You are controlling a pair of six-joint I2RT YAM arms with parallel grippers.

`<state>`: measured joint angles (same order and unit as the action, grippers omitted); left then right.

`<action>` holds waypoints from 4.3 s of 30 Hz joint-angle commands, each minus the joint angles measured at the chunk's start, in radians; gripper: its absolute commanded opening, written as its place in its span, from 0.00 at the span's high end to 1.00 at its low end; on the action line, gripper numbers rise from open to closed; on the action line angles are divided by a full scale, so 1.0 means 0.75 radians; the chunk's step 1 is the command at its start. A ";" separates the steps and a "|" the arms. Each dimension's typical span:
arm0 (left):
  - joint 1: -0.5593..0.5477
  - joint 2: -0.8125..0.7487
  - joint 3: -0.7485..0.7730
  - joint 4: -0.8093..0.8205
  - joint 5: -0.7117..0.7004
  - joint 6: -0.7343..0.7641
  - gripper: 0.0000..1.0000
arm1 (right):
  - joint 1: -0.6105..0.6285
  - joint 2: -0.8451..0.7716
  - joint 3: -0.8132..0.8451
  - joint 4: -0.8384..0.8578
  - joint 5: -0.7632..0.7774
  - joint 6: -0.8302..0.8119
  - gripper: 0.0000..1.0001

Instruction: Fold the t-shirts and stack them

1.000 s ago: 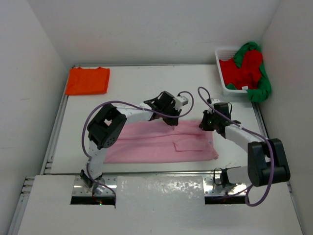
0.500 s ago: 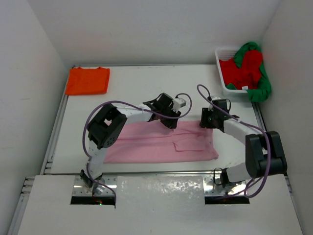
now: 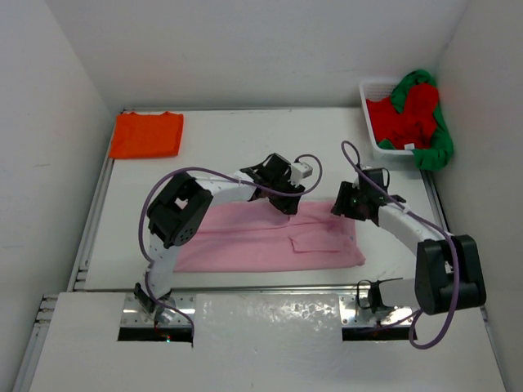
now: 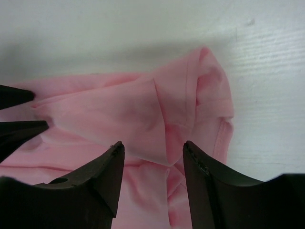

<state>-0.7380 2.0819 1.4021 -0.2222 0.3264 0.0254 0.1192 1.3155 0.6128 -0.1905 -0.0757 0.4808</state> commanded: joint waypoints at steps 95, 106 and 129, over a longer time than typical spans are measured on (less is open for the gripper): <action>1.137 -0.749 -0.565 -0.659 -0.118 0.897 0.05 | -0.016 1.117 1.933 -0.212 0.344 -0.253 0.44; 0.939 -0.512 -0.344 -0.581 -0.034 0.780 0.49 | -0.020 0.780 1.151 -0.319 0.561 -0.148 0.82; 0.485 -0.510 -0.871 -0.448 -0.020 0.970 0.42 | -0.034 1.569 1.858 -0.372 0.220 -0.052 0.82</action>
<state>-0.2745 1.6272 0.8394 -0.5072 0.2371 0.7300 0.0830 2.3989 1.9049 -0.5098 0.1776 0.4206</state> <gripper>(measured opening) 0.573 0.180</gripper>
